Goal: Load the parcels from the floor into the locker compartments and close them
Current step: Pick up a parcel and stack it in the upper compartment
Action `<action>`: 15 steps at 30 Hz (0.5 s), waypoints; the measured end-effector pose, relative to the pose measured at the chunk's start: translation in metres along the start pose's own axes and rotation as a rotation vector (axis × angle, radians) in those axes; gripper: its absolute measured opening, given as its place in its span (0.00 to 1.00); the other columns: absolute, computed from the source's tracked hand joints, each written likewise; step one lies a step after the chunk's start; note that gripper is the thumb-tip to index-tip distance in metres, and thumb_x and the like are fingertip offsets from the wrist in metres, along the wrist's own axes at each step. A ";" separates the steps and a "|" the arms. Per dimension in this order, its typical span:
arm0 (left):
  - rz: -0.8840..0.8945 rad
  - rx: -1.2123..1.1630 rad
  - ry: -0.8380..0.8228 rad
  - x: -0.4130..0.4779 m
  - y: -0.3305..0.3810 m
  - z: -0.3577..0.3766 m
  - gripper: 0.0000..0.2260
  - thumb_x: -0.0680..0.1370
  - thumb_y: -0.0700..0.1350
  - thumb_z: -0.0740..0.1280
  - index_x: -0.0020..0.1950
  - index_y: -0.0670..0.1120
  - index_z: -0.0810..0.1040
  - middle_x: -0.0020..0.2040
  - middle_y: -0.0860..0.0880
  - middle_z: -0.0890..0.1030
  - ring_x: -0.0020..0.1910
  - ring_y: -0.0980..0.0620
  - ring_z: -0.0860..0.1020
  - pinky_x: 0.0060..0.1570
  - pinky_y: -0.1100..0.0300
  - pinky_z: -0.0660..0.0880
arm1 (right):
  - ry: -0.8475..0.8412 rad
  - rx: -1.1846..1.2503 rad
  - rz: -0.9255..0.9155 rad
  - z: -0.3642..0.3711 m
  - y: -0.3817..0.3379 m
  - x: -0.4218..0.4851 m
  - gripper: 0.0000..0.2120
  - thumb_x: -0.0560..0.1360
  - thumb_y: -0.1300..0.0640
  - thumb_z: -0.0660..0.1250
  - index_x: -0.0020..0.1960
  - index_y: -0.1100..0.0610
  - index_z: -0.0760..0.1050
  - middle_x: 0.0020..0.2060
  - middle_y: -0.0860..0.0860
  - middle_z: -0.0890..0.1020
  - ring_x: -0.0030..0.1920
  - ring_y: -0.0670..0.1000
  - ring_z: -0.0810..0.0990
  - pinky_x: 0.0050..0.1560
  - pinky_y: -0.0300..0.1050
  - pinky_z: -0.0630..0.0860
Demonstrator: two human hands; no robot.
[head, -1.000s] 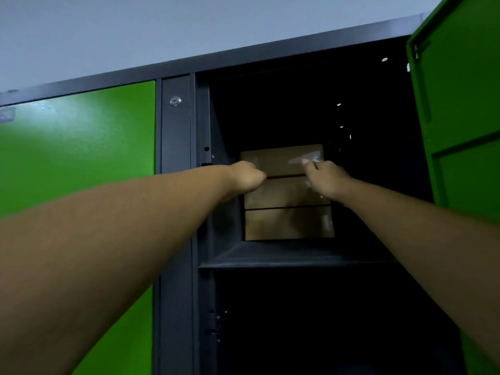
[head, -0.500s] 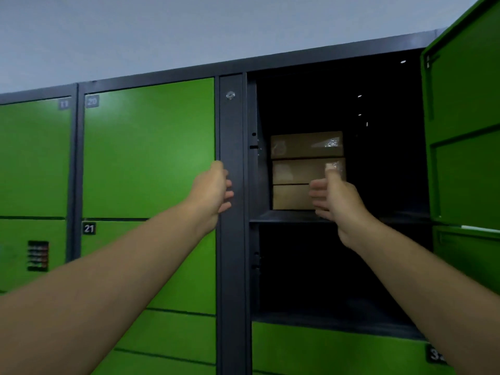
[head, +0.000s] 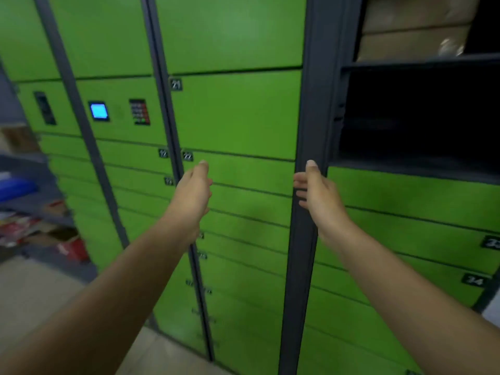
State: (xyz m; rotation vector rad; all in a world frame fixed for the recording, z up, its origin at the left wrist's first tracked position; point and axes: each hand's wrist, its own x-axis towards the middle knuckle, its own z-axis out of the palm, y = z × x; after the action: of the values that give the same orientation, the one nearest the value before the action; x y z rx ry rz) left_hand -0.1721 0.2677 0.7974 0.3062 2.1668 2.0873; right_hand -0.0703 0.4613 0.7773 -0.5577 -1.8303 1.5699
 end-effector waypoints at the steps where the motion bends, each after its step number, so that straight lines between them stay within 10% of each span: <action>1: -0.044 0.002 0.042 -0.005 -0.019 -0.015 0.22 0.85 0.60 0.54 0.73 0.51 0.72 0.65 0.51 0.78 0.62 0.49 0.77 0.68 0.44 0.72 | -0.017 0.002 0.036 0.013 0.015 -0.008 0.27 0.82 0.34 0.52 0.56 0.51 0.82 0.58 0.49 0.84 0.61 0.52 0.80 0.69 0.60 0.74; 15: -0.521 -0.044 0.445 -0.086 -0.303 -0.147 0.17 0.85 0.54 0.56 0.71 0.51 0.74 0.69 0.49 0.76 0.66 0.47 0.75 0.67 0.46 0.72 | -0.495 -0.291 0.407 0.167 0.250 -0.109 0.26 0.85 0.39 0.51 0.58 0.56 0.82 0.57 0.53 0.84 0.59 0.55 0.81 0.67 0.62 0.74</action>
State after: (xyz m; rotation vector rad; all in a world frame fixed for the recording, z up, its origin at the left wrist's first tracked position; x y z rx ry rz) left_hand -0.1401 0.0965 0.4969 -0.7166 2.0890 2.0103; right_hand -0.1367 0.3171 0.4996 -0.7615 -2.4635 1.8364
